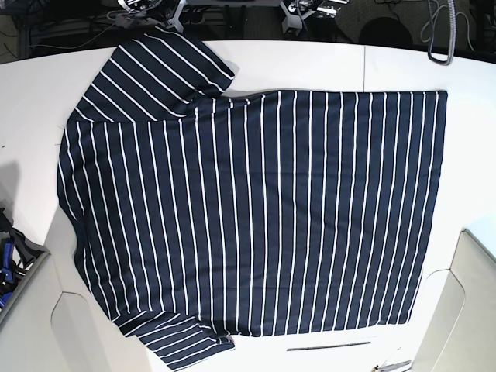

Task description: Fold the T-shirt properly

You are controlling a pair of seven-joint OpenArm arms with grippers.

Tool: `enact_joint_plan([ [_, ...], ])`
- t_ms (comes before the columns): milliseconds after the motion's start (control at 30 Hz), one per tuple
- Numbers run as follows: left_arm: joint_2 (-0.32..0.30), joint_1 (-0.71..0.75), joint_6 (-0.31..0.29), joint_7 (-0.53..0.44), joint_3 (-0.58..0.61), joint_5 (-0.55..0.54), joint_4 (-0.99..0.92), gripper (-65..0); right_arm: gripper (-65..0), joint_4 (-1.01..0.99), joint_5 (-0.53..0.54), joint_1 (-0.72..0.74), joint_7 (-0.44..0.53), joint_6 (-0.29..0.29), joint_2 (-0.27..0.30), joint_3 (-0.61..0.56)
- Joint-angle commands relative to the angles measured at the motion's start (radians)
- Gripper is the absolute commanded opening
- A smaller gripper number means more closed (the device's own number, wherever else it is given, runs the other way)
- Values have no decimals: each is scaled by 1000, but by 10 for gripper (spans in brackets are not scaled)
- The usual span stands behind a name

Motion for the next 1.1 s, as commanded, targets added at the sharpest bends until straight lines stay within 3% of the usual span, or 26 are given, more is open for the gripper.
enact_joint_plan([
  [0,2,1,-6,10,1,-2,11,-589,-412,6,5,0,10,11,3,-2],
  [100,2,0,-6,29,1,-2,25,-576,-402,6,5,0,10,11,3,-2],
  [233,2,0,-7,39,1,-2,37,-480,-409,6,4,0,10,62,3,-2],
  [433,2,0,-14,31,1,-2,40,-488,-572,6,4,0,10,135,3,-2],
  [567,2,1,-14,32,1,-2,40,-564,-577,6,5,0,10,142,3,-2],
  [1067,2,0,-15,32,1,-2,54,-564,-576,6,5,0,10,142,3,-2],
])
